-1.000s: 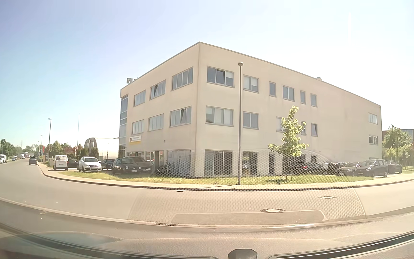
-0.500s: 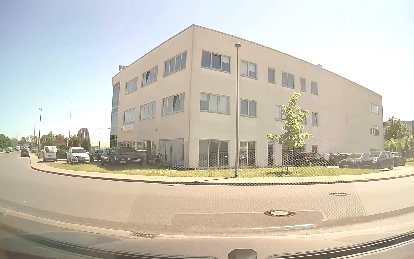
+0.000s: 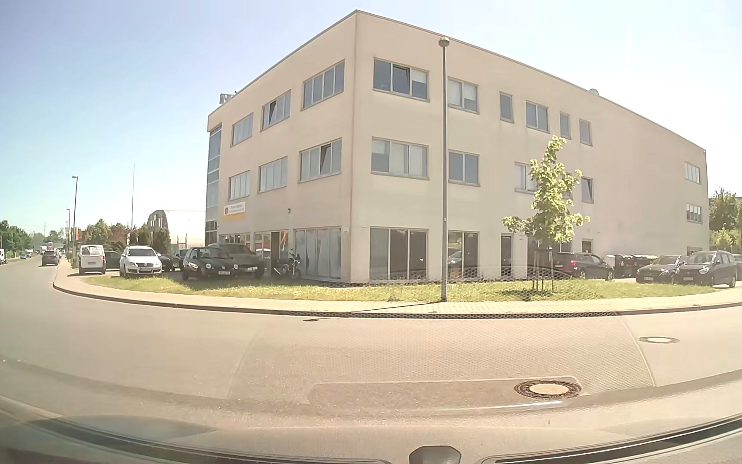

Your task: Follow the waypoints while adhering to traffic rules and regulations

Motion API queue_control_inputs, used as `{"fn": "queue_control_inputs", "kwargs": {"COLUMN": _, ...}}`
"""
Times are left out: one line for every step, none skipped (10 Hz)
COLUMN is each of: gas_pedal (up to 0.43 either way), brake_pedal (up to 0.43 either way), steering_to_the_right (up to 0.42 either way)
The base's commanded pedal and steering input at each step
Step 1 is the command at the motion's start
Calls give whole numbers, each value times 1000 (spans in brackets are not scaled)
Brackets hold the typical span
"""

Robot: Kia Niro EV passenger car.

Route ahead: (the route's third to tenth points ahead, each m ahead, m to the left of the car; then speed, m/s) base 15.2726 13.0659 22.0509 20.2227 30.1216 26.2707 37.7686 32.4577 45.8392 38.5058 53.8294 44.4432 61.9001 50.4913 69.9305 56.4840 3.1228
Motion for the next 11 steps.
{"fn": "queue_control_inputs", "kwargs": {"gas_pedal": 0, "brake_pedal": 30, "steering_to_the_right": -202}}
{"fn": "queue_control_inputs", "kwargs": {"gas_pedal": 28, "brake_pedal": 30, "steering_to_the_right": -239}}
{"fn": "queue_control_inputs", "kwargs": {"gas_pedal": 59, "brake_pedal": 30, "steering_to_the_right": -264}}
{"fn": "queue_control_inputs", "kwargs": {"gas_pedal": 79, "brake_pedal": 30, "steering_to_the_right": -288}}
{"fn": "queue_control_inputs", "kwargs": {"gas_pedal": 87, "brake_pedal": 30, "steering_to_the_right": -305}}
{"fn": "queue_control_inputs", "kwargs": {"gas_pedal": 87, "brake_pedal": 30, "steering_to_the_right": -324}}
{"fn": "queue_control_inputs", "kwargs": {"gas_pedal": 87, "brake_pedal": 30, "steering_to_the_right": -340}}
{"fn": "queue_control_inputs", "kwargs": {"gas_pedal": 87, "brake_pedal": 30, "steering_to_the_right": -355}}
{"fn": "queue_control_inputs", "kwargs": {"gas_pedal": 87, "brake_pedal": 30, "steering_to_the_right": -376}}
{"fn": "queue_control_inputs", "kwargs": {"gas_pedal": 130, "brake_pedal": 30, "steering_to_the_right": -396}}
{"fn": "queue_control_inputs", "kwargs": {"gas_pedal": 157, "brake_pedal": 30, "steering_to_the_right": -416}}
